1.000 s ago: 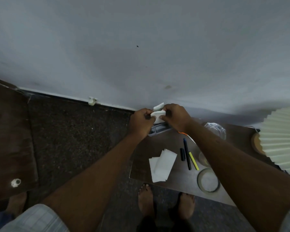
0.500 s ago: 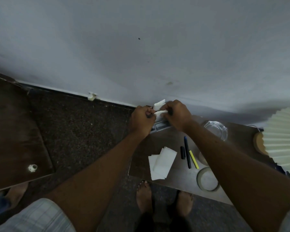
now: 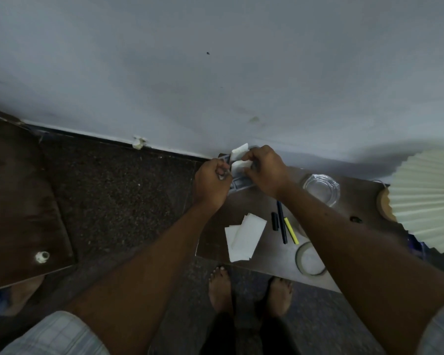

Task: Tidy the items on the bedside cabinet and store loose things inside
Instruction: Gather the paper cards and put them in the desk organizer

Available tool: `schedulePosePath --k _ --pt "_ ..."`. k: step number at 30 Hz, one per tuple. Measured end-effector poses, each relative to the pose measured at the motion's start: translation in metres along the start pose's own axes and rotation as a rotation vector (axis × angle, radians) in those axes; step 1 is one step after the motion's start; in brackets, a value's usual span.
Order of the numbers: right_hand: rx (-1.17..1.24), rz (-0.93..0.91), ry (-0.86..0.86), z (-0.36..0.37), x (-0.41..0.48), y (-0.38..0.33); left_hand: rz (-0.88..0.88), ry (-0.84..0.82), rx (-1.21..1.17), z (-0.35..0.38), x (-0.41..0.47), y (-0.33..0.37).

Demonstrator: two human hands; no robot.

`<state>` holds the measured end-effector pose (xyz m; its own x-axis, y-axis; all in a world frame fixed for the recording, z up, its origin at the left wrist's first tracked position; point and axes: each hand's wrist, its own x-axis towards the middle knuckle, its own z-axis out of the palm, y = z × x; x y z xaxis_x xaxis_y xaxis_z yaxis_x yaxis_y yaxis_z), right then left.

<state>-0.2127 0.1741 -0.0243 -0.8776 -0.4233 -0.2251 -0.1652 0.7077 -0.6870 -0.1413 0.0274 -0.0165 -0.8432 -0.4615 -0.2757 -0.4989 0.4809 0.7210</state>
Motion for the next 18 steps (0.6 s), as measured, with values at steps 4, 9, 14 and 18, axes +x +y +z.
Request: schedulePosePath --k 4,9,14,18 --pt "0.026 0.008 0.028 -0.005 -0.015 -0.005 -0.004 -0.016 -0.028 -0.001 -0.015 0.004" --pt "0.06 0.039 0.063 -0.007 -0.035 -0.005 -0.004 -0.025 -0.067 -0.001 -0.036 0.004" --pt "0.14 0.061 0.131 -0.006 -0.063 -0.003 -0.05 -0.049 -0.1 0.004 -0.063 -0.008" --pt "0.156 0.086 0.118 0.004 -0.089 0.003 -0.098 -0.115 -0.06 0.011 -0.085 -0.027"
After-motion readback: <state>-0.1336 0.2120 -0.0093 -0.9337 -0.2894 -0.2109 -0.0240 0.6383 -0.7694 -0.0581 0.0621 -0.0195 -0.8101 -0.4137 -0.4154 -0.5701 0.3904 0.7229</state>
